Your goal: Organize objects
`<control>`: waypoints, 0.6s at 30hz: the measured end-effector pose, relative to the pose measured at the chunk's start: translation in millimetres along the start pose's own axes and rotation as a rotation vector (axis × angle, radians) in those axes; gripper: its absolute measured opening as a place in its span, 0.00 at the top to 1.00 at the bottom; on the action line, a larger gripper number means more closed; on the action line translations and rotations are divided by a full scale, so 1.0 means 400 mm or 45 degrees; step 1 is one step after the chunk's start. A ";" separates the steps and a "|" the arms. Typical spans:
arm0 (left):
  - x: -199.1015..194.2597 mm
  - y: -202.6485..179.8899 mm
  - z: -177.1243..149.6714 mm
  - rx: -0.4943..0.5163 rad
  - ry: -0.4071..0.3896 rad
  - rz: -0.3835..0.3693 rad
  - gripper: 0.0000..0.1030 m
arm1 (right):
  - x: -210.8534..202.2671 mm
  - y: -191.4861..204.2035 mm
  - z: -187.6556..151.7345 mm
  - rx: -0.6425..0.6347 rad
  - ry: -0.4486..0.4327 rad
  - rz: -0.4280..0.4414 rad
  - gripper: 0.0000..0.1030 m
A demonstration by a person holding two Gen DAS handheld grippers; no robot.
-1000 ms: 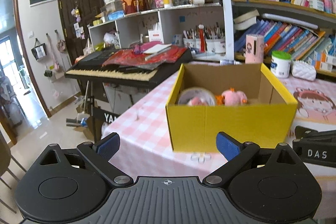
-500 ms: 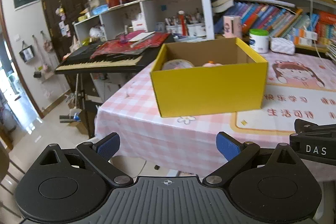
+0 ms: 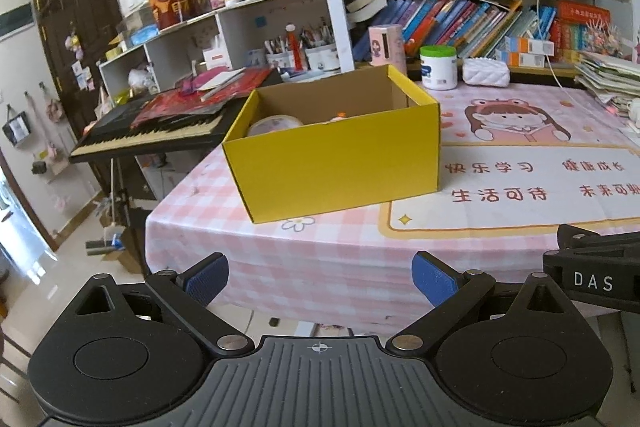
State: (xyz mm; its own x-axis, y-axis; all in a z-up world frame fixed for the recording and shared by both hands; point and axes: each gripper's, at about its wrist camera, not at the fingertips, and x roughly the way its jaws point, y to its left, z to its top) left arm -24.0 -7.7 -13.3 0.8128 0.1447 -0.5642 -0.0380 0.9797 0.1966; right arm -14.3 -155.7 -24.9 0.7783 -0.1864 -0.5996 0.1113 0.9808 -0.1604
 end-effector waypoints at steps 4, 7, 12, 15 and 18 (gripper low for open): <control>0.000 -0.013 0.007 0.010 -0.002 -0.001 0.03 | -0.006 -0.013 -0.007 0.018 0.007 -0.013 0.00; -0.001 -0.022 0.011 0.010 -0.010 -0.007 0.03 | -0.007 -0.021 -0.012 0.025 0.008 -0.013 0.00; 0.001 -0.043 0.018 0.023 -0.006 -0.015 0.03 | -0.001 -0.037 -0.010 0.060 0.020 -0.028 0.00; 0.004 -0.053 0.023 0.027 -0.003 -0.022 0.03 | 0.006 -0.044 -0.009 0.086 0.032 -0.037 0.00; 0.006 -0.062 0.028 0.024 0.000 -0.015 0.03 | 0.009 -0.043 -0.006 0.090 0.043 -0.045 0.00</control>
State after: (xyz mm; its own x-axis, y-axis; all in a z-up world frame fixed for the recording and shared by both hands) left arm -14.7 -33.3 -10.7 0.8130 0.1331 -0.5669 -0.0174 0.9786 0.2049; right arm -14.7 -173.4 -26.1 0.7519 -0.2220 -0.6207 0.1830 0.9749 -0.1270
